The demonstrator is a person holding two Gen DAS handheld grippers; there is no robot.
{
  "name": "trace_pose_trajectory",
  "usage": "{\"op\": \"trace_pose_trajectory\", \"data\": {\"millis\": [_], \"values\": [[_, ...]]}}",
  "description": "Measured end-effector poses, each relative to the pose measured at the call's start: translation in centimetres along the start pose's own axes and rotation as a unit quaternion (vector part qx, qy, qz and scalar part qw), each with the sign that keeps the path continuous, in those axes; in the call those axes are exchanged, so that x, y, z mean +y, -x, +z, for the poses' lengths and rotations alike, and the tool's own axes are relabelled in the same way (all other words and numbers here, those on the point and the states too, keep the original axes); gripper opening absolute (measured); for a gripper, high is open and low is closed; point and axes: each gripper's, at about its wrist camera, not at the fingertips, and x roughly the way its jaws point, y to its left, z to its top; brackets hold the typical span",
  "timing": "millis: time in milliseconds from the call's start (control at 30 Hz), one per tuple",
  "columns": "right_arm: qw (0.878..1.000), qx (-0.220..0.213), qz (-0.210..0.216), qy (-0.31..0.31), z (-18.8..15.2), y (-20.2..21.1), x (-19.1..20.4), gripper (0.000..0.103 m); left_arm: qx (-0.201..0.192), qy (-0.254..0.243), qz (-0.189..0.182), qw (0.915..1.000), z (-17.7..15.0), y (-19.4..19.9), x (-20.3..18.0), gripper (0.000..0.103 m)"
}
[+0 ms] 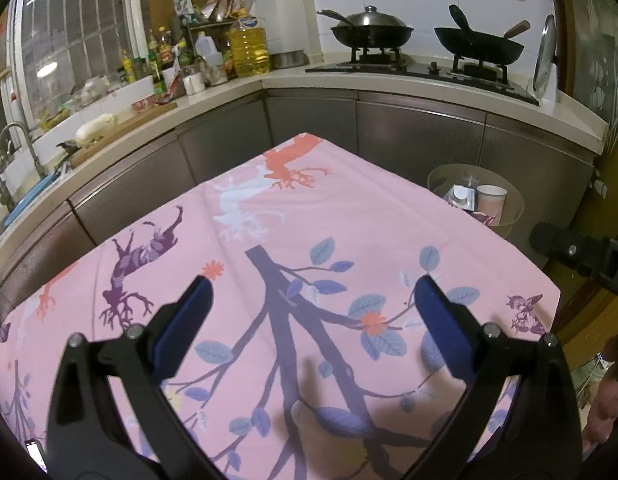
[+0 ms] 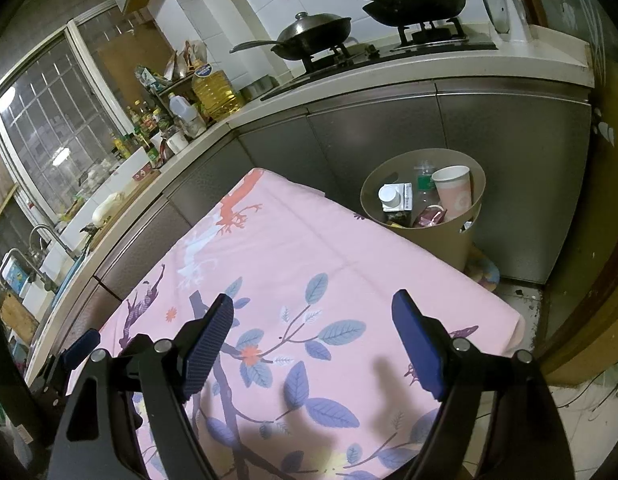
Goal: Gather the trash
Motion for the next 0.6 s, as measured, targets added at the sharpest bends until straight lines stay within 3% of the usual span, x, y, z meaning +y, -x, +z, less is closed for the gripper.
{"op": "trace_pose_trajectory", "data": {"millis": [600], "values": [[1.000,0.001,0.001,-0.001,-0.15,0.09,0.12,0.078,-0.004,0.010,0.006,0.9999,0.68,0.81,0.01,0.097]]}}
